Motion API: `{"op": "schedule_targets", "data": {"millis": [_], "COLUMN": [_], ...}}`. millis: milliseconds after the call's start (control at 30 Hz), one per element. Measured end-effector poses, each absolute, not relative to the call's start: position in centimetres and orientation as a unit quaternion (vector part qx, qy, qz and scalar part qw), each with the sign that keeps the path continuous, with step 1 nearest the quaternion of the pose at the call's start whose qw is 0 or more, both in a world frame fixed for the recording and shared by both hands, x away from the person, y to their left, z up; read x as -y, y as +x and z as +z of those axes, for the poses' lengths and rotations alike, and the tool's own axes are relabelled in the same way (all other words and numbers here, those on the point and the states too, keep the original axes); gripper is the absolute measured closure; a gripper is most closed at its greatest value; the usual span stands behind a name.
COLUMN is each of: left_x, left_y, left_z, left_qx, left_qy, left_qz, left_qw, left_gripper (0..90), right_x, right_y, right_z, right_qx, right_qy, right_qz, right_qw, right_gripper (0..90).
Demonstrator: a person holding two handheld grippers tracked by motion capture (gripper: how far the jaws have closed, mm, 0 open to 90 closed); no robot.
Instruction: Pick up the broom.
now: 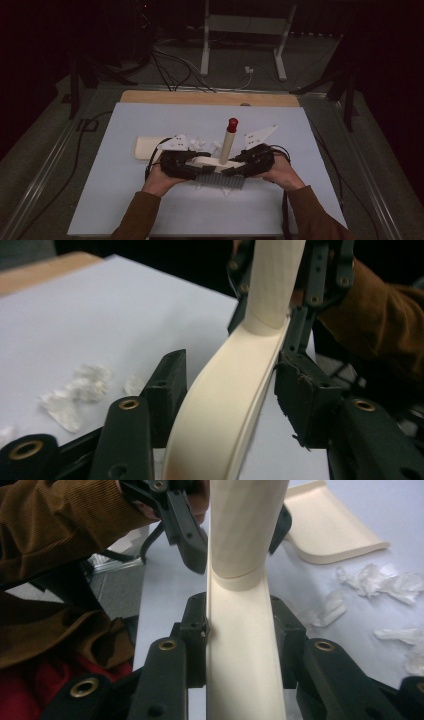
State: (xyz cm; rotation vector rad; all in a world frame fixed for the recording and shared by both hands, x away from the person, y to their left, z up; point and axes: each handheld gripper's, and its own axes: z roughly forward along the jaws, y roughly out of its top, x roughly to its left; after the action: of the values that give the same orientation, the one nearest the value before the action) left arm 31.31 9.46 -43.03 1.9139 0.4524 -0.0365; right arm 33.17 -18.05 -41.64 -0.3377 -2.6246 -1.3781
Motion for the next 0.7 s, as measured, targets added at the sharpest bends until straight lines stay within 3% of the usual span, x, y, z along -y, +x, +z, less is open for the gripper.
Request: {"op": "schedule_targets", "data": {"millis": [200,300,400,700], "left_x": [-11.1,-12.3,-13.4,-17.4], "left_y": [31.2,30.9,30.5,29.2], "left_z": [-42.7,-42.6,-42.7,-43.2], "left_qx": [-0.237,-0.265,-0.296,-0.362], "left_qy": [0.789,0.780,0.773,0.742], "left_qz": [0.016,0.048,0.081,0.150], "left_qw": [0.567,0.565,0.556,0.545], "left_gripper": [40.0,24.1,21.5,1.2], "right_x": [18.4,18.9,19.1,19.7], "right_y": [33.3,33.5,33.5,33.6], "right_z": [-41.6,-41.7,-41.7,-41.3], "right_qx": [0.875,0.870,0.869,0.858], "right_qy": [-0.134,-0.151,-0.156,-0.178], "right_qz": [-0.461,-0.466,-0.467,-0.482], "right_qw": [0.061,0.050,0.044,0.017], "right_gripper": [67.9,67.9,67.9,67.9]}}
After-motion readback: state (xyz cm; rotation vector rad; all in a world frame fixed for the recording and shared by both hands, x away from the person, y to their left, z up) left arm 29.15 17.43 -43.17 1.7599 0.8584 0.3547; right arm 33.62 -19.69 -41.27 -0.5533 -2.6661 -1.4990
